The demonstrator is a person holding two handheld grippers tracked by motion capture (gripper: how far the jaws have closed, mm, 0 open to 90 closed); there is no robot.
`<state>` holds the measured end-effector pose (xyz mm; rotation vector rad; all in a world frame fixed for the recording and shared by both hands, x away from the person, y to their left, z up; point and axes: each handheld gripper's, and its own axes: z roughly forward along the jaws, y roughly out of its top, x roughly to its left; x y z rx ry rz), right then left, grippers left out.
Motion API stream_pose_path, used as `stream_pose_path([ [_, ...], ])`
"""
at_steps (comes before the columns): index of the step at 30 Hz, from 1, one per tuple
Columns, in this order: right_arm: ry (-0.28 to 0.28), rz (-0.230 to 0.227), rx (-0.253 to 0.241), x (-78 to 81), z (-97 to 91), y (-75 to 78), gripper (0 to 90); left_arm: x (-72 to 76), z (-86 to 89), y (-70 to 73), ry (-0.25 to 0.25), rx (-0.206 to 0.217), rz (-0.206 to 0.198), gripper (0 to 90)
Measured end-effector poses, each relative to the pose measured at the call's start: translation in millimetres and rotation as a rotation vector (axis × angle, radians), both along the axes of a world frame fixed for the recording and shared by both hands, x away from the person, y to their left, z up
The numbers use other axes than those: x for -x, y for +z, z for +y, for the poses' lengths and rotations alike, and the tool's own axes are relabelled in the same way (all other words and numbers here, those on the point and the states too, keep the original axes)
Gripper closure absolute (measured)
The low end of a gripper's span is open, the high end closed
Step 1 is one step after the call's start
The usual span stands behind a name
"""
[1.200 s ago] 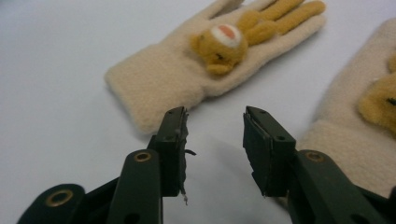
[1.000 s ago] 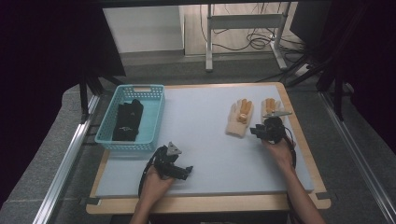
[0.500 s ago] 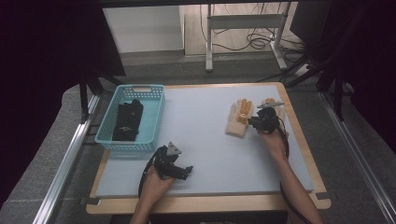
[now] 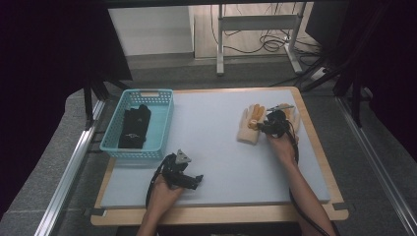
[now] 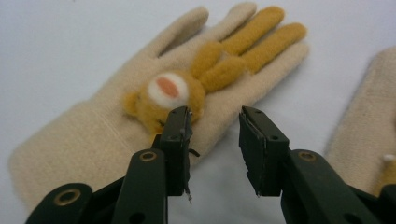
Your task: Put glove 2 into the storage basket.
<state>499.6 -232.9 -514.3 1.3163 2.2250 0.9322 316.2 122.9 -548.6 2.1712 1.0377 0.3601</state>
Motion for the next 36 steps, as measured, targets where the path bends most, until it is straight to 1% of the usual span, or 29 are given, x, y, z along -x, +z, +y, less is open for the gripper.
stream_pose_path([
  [1, 0.002, 0.007, 0.014, -0.8, 1.9, -2.2, 63.7, 0.0, 0.0, 0.0, 0.000, 0.000, 0.000, 0.6],
  [2, 0.006, 0.003, 0.014, -1.1, 3.5, -4.3, 65.6, 0.0, 0.0, 0.0, 0.000, 0.000, 0.000, 0.6],
  [4, 0.013, 0.002, -0.010, -1.4, 4.8, -6.0, 73.2, 0.0, 0.0, 0.0, 0.000, 0.000, 0.000, 0.6],
  [5, 0.016, 0.004, -0.015, -1.3, 6.1, -6.3, 76.6, 0.0, 0.0, 0.0, 0.000, 0.000, 0.000, 0.6],
  [7, 0.031, 0.002, -0.005, -0.5, 9.5, -6.2, 83.0, 0.0, 0.0, 0.0, 0.000, 0.000, 0.000, 0.7],
  [8, 0.034, 0.004, 0.002, -0.4, 10.8, -5.8, 84.4, 0.0, 0.0, 0.0, 0.000, 0.000, 0.000, 0.6],
  [10, 0.029, 0.016, -0.004, -1.3, 11.3, -5.1, 85.9, 0.0, 0.0, 0.0, 0.000, 0.000, -0.001, 0.6],
  [12, 0.021, 0.033, -0.032, -2.7, 9.2, -5.0, 86.8, 0.1, 0.0, 0.0, 0.000, 0.000, -0.001, 0.6],
  [17, 0.030, 0.045, -0.074, -0.7, 4.6, -2.8, 87.3, 0.0, 0.1, 0.0, 0.000, 0.000, 0.000, 0.7],
  [20, 0.050, 0.045, -0.102, 4.6, 1.1, 3.6, 87.3, 0.0, 0.3, 0.1, -0.003, -0.003, 0.000, 0.7],
  [26, 0.096, 0.008, -0.121, 26.6, -5.4, 24.2, 87.4, 0.0, 0.3, 0.1, -0.002, -0.003, 0.000, 0.7],
  [29, 0.110, -0.001, -0.119, 34.1, -9.7, 33.7, 87.4, 0.0, 0.3, 0.1, -0.002, -0.003, 0.000, 0.7],
  [32, 0.119, -0.015, -0.103, 39.8, -15.8, 46.5, 87.3, 0.1, 0.2, 0.0, -0.001, -0.002, 0.000, 0.7],
  [36, 0.118, -0.029, -0.065, 45.0, -22.5, 66.1, 87.3, 0.0, 0.4, 0.1, -0.003, -0.003, 0.001, 0.8],
])
